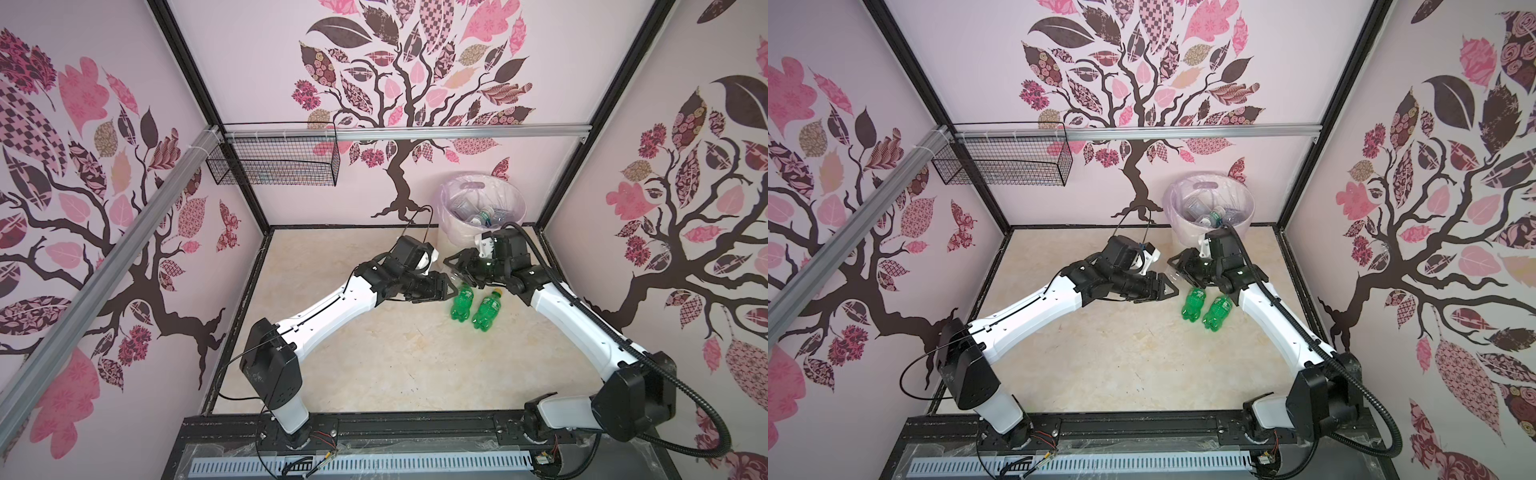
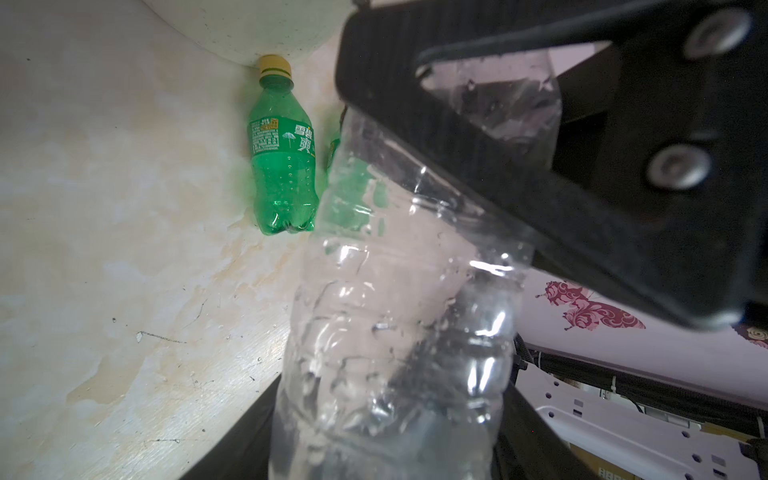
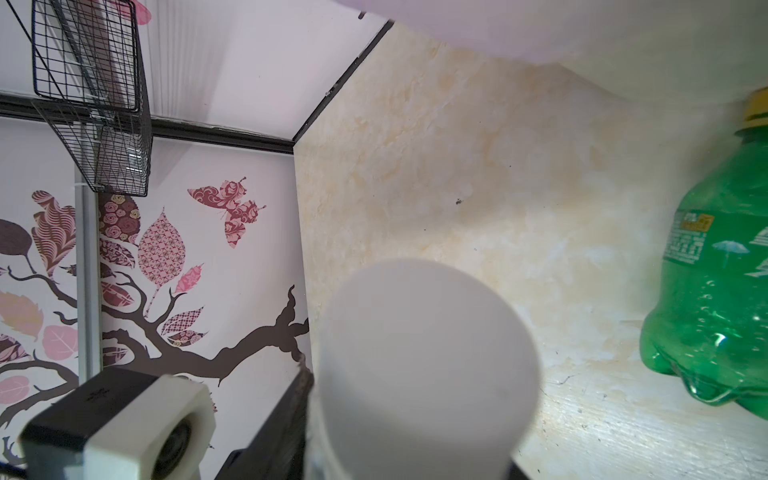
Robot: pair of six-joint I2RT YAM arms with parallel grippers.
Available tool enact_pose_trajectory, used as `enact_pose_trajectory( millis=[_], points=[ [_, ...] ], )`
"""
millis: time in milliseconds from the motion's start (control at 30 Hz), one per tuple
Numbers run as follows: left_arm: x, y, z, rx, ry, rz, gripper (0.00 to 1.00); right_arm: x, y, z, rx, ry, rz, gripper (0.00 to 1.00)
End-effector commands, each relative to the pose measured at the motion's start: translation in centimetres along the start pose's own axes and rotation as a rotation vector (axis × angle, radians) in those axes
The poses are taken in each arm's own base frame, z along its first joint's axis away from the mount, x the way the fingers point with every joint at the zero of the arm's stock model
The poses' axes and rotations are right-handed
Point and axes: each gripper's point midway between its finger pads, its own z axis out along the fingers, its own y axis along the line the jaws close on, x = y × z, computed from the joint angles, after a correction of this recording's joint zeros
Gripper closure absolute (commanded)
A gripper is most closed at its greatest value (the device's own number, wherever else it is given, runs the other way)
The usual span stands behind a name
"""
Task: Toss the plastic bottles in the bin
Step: 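Grasp the clear bottle cap with the right gripper while the left gripper holds it, then carry the clear bottle over the bin with right gripper while left releases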
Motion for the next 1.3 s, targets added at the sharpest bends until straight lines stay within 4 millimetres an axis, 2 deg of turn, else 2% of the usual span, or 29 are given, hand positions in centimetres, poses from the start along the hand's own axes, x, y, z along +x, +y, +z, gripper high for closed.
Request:
enact_pose_trajectory(
  millis=[0,167,300,467,800,900,933,967,1033,1133,1200,1267],
  points=[
    [-2.0,-2.2,-2.8,0.010,-0.080,0.059,0.26,-1.1,0.7,-0.5,0.060,-0.020,-0.080,0.54],
    [-2.7,-2.8,-4.4,-0.021,-0.108,0.082,0.16,-3.3,2.1,-1.7,0.099,-0.084,-0.165,0.55],
    [-3.1,-3.2,-5.4,-0.035,-0.128,0.088,0.03,-4.9,3.4,-2.5,0.114,-0.131,-0.210,0.56],
    [-3.7,-3.9,-6.5,-0.046,-0.153,0.092,0.03,-7.9,5.2,-4.5,0.138,-0.226,-0.268,0.57],
    [-5.9,-5.8,-8.2,-0.039,-0.219,0.082,0.03,-15.1,8.2,-9.1,0.139,-0.438,-0.292,0.60],
    [-6.8,-6.7,-9.1,-0.031,-0.250,0.076,0.03,-17.3,10.6,-11.8,0.147,-0.547,-0.341,0.59],
    [-7.6,-8.0,-10.3,-0.008,-0.287,0.087,0.03,-18.2,11.8,-13.2,0.148,-0.597,-0.365,0.59],
    [-7.8,-8.2,-10.6,-0.004,-0.294,0.086,0.03,-18.8,12.6,-14.1,0.149,-0.636,-0.382,0.58],
    [-8.1,-8.6,-11.1,-0.004,-0.313,0.087,0.03,-20.2,14.8,-16.7,0.145,-0.738,-0.412,0.57],
    [-8.2,-8.4,-11.5,-0.020,-0.325,0.086,0.03,-22.0,16.5,-19.9,0.159,-0.889,-0.436,0.55],
    [-8.0,-7.8,-11.5,-0.041,-0.323,0.085,0.03,-23.0,16.6,-20.4,0.181,-0.945,-0.446,0.55],
    [-7.9,-7.4,-11.6,-0.062,-0.326,0.086,0.03,-23.9,15.4,-18.8,0.222,-0.924,-0.443,0.54]
  ],
)
